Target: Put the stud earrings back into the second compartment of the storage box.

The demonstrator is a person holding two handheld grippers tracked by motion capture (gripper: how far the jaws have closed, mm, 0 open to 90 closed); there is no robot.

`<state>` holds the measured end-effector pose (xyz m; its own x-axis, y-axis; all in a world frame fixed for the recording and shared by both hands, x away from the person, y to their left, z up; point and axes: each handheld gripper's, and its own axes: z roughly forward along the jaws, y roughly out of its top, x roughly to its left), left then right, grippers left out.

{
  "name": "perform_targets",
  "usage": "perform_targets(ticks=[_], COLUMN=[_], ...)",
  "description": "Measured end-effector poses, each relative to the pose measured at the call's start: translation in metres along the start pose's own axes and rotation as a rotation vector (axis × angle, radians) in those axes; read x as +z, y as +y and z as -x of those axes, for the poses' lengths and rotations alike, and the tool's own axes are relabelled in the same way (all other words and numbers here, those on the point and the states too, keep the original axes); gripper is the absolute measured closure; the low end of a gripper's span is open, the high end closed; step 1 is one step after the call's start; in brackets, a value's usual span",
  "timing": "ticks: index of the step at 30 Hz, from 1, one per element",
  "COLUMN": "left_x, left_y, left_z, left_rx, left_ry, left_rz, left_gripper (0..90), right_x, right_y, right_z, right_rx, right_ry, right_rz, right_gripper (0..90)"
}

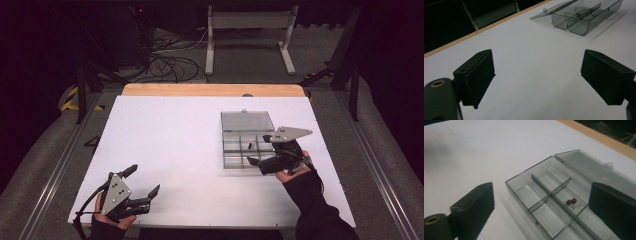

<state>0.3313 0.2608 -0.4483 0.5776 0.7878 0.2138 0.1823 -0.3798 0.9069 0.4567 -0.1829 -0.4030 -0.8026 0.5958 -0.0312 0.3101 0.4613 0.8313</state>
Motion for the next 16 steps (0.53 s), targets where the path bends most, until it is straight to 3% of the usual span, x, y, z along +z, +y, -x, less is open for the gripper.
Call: perform_targets(ticks=[7,11,16], left_x=[-0.003,-0.005,-0.004], left_y=[0.001,0.000,-0.001], left_z=[-0.002,-0.004,-0.005], left_rx=[0.000,0.001,-0.008], left_ry=[-0.007,-0.013,-0.026], left_rz=[0.004,0.010,0.007], left_gripper=[12.2,11.8,11.4], right_x=[-0.022,-0.031,-0.040], right_y=[-0.051,-0.083,-0.094], right_z=[-0.010,-0.013,-0.011], right_rx=[0.013,0.031,0.055], right_ry=[0.035,0.006,-0.009], right_rz=[0.063,0.095,0.123], right_gripper=[1.6,1.1,0.4])
